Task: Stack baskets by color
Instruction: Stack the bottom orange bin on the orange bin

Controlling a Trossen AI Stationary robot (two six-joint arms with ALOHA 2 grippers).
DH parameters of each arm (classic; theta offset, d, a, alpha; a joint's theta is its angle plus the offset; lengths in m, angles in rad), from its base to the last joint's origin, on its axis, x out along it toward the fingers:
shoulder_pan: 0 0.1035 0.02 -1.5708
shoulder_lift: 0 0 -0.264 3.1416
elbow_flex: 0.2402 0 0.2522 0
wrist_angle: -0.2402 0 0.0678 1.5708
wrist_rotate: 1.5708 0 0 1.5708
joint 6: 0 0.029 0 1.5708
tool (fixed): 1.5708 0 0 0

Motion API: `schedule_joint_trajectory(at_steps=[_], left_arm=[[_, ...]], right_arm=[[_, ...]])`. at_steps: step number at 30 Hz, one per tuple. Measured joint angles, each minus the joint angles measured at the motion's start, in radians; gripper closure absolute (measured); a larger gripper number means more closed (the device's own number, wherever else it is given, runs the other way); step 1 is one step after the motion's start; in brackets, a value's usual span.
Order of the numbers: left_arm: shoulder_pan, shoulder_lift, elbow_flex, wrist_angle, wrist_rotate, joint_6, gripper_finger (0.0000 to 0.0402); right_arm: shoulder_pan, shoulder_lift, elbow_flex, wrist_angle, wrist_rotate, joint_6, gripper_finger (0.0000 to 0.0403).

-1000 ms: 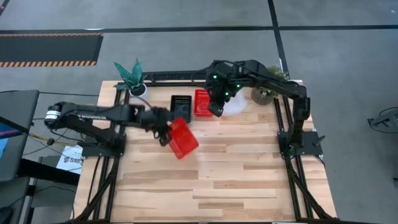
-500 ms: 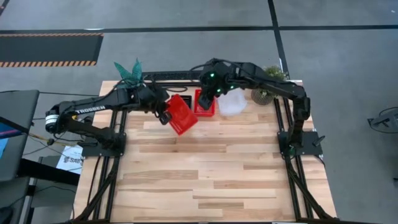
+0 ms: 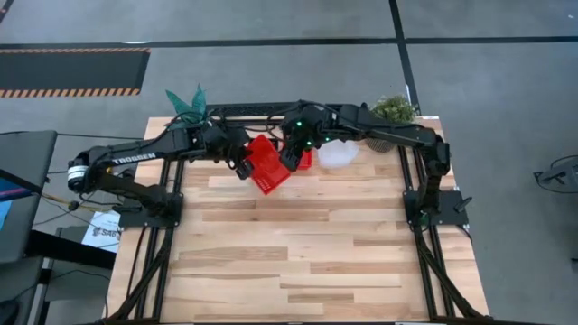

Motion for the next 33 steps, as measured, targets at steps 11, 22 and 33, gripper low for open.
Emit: schedule_joint_trajectory(at_steps=[11, 22, 33], left_arm=[[-0.013, 0.068, 0.034, 0.012, 0.014, -0.007, 0.0401], [-0.016, 0.067, 0.084, 0.002, -0.007, 0.003, 0.0401], [-0.014, 0.067, 0.079, 0.019, -0.038, -0.008, 0.0401]], right_arm=[[0.003, -0.002, -0.017, -0.041, 0.013, -0.005, 0.0184], [0.003, -0.002, -0.066, -0.03, 0.026, -0.028, 0.0184], [-0.003, -0.026, -0.044, 0.03, 0.026, -0.012, 0.0184]])
